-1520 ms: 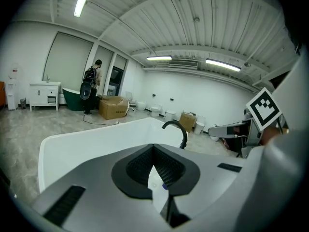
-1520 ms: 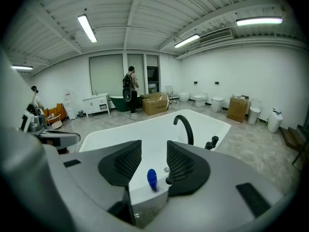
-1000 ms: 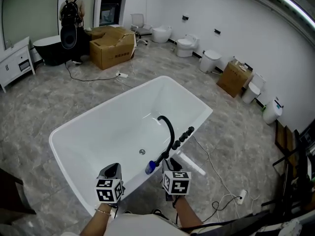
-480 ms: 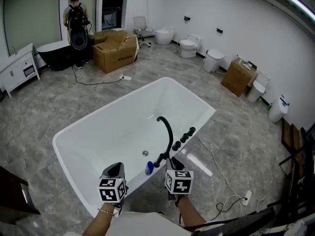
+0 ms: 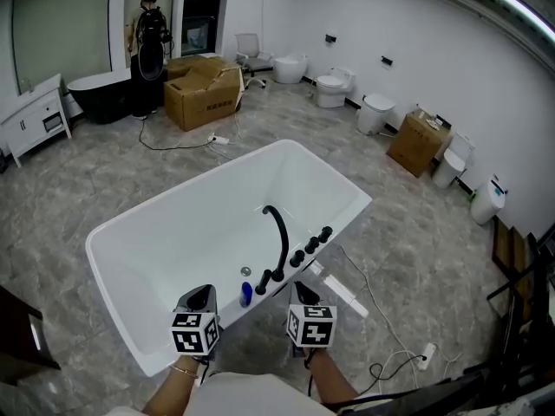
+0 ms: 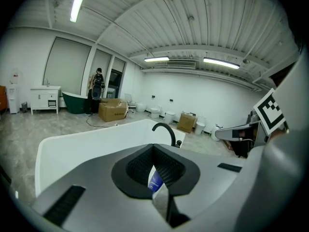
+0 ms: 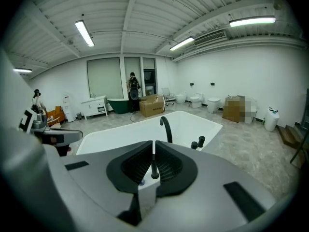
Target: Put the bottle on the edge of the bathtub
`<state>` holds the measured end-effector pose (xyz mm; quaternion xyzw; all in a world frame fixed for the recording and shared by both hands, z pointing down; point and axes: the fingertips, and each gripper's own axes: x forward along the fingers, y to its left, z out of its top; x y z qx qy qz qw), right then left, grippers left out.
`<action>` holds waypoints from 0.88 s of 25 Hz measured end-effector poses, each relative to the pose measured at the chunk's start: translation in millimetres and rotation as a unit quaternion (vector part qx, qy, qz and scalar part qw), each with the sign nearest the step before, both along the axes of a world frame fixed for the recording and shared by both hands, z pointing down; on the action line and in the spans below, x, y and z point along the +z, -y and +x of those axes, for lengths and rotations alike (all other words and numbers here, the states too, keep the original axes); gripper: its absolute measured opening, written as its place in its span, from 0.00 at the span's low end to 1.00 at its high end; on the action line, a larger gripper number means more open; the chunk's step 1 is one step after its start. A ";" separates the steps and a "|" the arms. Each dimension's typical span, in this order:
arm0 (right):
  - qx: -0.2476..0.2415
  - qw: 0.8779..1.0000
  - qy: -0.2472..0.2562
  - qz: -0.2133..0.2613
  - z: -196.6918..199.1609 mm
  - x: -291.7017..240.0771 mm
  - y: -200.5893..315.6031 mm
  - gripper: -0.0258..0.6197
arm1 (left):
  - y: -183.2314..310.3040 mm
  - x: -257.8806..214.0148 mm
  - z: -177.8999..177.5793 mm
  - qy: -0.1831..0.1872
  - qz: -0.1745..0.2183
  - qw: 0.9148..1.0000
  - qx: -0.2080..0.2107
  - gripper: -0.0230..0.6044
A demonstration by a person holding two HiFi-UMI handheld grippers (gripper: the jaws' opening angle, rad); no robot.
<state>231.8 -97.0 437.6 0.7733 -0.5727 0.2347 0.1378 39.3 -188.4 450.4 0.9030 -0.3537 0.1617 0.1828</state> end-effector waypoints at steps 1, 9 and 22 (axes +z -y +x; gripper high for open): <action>-0.001 1.000 0.001 -0.001 2.9 -0.2 -3.4 0.10 | -3.6 0.0 3.1 -0.002 -0.001 1.000 -0.002 0.05; -0.007 1.000 0.008 0.004 13.4 0.6 -19.4 0.10 | -22.9 3.0 13.9 0.002 -0.001 1.000 -0.006 0.05; -0.052 0.998 0.024 0.023 1.6 -4.8 -12.1 0.08 | -22.8 -2.4 8.2 0.018 0.011 0.999 -0.026 0.05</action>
